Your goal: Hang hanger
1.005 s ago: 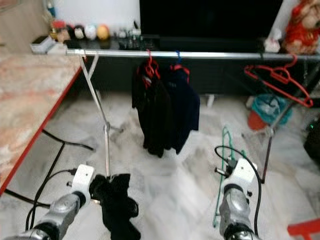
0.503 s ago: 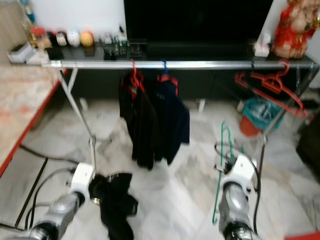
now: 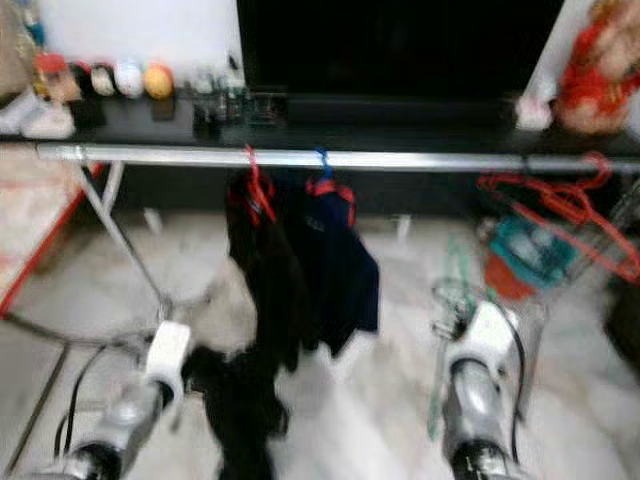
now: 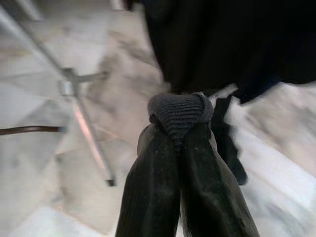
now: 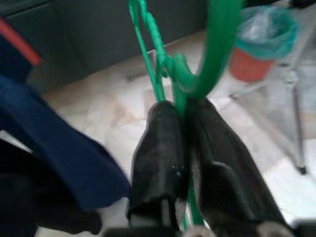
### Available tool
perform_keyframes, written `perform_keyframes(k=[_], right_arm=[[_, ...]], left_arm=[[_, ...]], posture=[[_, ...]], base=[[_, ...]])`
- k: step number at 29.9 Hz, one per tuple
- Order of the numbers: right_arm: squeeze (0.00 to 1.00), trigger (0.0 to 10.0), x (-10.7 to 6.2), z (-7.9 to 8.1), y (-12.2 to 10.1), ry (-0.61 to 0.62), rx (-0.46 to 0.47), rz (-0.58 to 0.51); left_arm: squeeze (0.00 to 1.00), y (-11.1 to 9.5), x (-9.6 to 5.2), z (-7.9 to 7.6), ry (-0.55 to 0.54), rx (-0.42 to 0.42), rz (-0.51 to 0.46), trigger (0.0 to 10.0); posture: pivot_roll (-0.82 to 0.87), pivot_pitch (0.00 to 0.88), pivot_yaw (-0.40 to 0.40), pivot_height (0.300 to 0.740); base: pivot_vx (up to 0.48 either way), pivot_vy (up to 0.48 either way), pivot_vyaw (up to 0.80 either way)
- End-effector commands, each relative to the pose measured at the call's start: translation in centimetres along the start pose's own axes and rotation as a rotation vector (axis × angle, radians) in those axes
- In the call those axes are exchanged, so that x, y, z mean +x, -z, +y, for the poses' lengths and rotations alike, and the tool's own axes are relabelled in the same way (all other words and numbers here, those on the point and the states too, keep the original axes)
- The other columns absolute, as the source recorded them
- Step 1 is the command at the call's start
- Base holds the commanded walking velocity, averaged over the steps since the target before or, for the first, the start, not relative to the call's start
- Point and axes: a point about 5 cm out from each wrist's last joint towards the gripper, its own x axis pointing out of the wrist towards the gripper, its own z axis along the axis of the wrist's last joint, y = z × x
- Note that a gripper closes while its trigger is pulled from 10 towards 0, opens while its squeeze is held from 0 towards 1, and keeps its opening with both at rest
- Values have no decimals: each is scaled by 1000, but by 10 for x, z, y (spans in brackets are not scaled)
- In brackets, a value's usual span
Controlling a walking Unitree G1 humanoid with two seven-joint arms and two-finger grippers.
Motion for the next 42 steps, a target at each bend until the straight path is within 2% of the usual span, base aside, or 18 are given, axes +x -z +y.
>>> perform_keyframes(k=[1,6,16,28,36,38,42], right_arm=[[0,10000,0,-7,-2,17,-13,-8],[0,10000,0,-7,-2,17,-2,-5],[0,10000,2,-7,-6,5,-17,-15],[0,10000,14,10,-33,-89,-146,-81],[0,10000,23,19,-50,-133,-200,-80],[0,10000,25,20,-52,-128,-241,-64],[0,10000,28,24,-60,-142,-238,-75]], left_arm=[[0,-4,2,-4,6,0,-20,10000],[0,-5,2,-5,11,-1,-26,10000],[0,-5,2,-6,12,-2,-27,10000],[0,-7,3,-6,14,-5,-32,10000],[0,-7,3,-6,17,-12,-35,10000],[0,-7,3,-7,18,-14,-35,10000],[0,-6,3,-8,20,-19,-39,10000]], posture=[[88,0,-8,740],[87,0,-7,740],[87,0,-7,740],[86,0,-4,740],[83,0,-3,740],[82,0,-2,740],[82,0,-2,740]], base=[[480,0,0],[480,0,0],[0,0,0],[0,0,0],[0,0,0],[0,0,0],[0,0,0]])
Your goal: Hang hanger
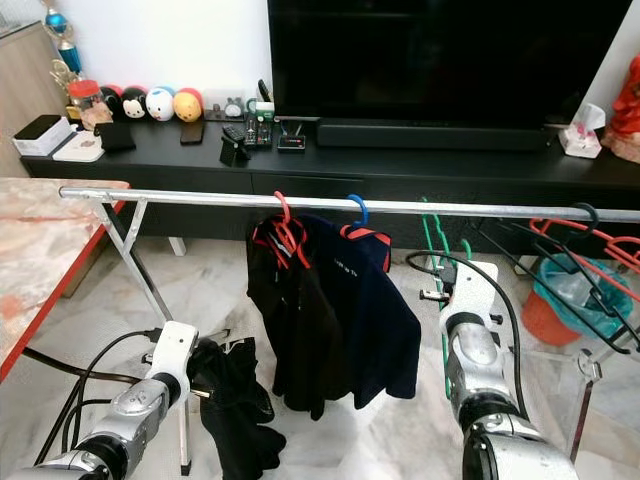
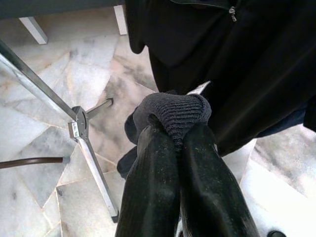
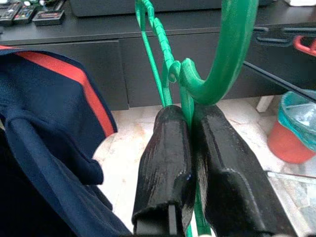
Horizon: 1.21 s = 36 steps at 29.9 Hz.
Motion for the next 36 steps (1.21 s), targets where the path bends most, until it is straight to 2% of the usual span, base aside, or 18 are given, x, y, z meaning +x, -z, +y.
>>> perform_keyframes(k=[1,6,18,36], right_arm=[[0,10000,4,-3,-10,5,0,-19],[0,10000,3,-8,-9,53,48,-12],[0,10000,1,-11,-5,68,54,-11],[0,10000,4,-10,-18,54,62,-77]], left_arm=[[0,-3,0,0,-1,-6,-27,10000],[0,-3,0,0,1,-1,-26,10000],[0,-4,0,-1,4,4,-32,10000],[0,-5,0,-2,12,-14,-52,10000]], posture=[[82,0,-2,740],[85,0,-2,740],[85,0,-2,740],[86,0,-3,740]], base=[[0,0,0],[247,0,0],[285,0,0],[0,0,0]])
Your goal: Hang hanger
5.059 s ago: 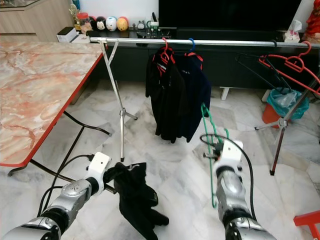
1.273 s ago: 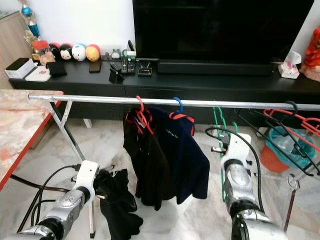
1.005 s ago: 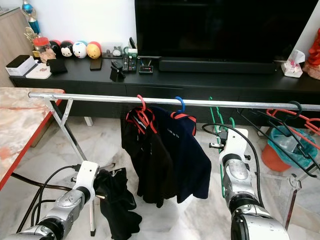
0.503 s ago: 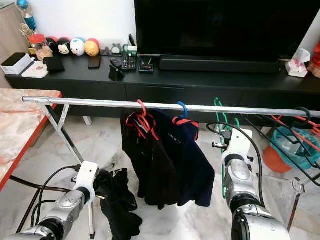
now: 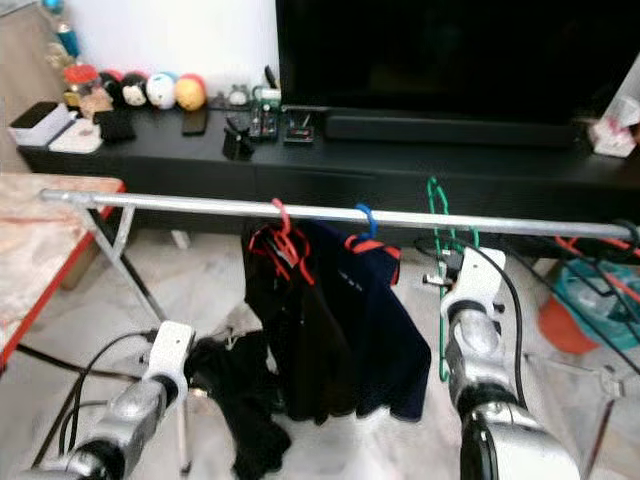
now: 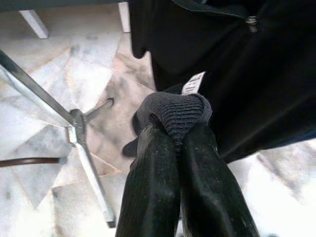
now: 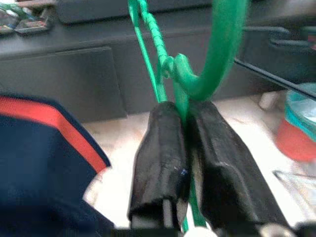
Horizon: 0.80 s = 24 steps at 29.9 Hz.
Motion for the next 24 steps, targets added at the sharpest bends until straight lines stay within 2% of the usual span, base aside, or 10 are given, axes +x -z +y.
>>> perform_keyframes(k=[1,8,15,20,24], right_arm=[[0,10000,3,0,-9,-1,0,-31],[0,10000,8,4,-19,-21,-15,-44],[0,10000,13,8,-21,-24,-75,30],[0,10000,17,13,-28,-41,-64,33],[0,10000,21,20,-36,-52,-88,64]], left_arm=[[0,-6,1,2,-4,8,-27,10000],[0,-6,1,2,-1,12,-27,10000],[0,-6,1,2,0,13,-24,10000],[0,-6,1,2,3,16,-22,10000],[0,-6,1,2,2,18,-21,10000]], posture=[[86,0,-3,740],[85,0,-3,740],[90,0,-3,740],[89,0,-3,740],[90,0,-3,740]], base=[[0,0,0],[0,0,0],[0,0,0],[0,0,0],[0,0,0]])
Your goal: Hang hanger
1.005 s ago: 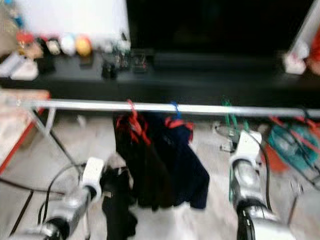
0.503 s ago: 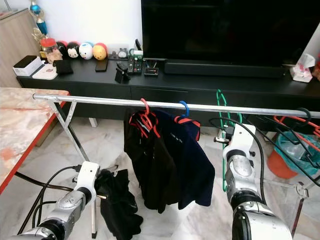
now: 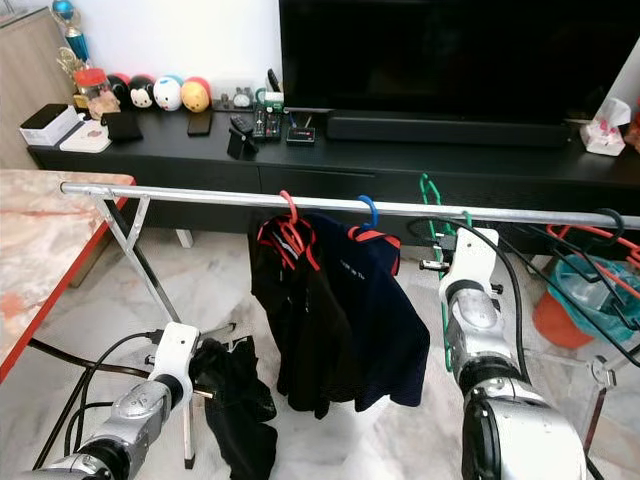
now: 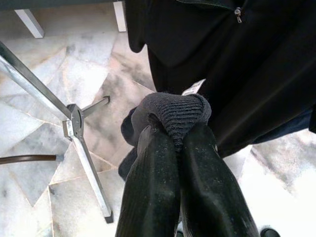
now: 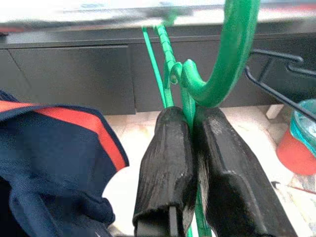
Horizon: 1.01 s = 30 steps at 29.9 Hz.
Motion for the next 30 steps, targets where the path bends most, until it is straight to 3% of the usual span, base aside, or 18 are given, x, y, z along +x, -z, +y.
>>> perform_keyframes(k=[1,13,21,25,30], right_arm=[[0,10000,2,0,-5,0,-16,15],[0,10000,10,0,-24,28,-11,70],[0,10000,14,-3,-46,46,-21,50],[0,10000,15,1,-52,27,25,-1],[0,10000,12,0,-43,39,0,-51]], left_arm=[[0,-6,1,2,0,14,-23,10000],[0,-1,-2,4,-6,16,-18,10000],[0,1,-3,5,-9,16,-15,10000],[0,1,-3,5,-11,14,-19,10000],[0,1,-3,3,-6,6,-33,10000]], posture=[[90,0,-3,740],[118,0,-8,740],[123,0,-10,740],[125,0,-9,740],[113,0,-7,740]], base=[[0,0,0],[0,0,0],[0,0,0],[0,0,0],[0,0,0]])
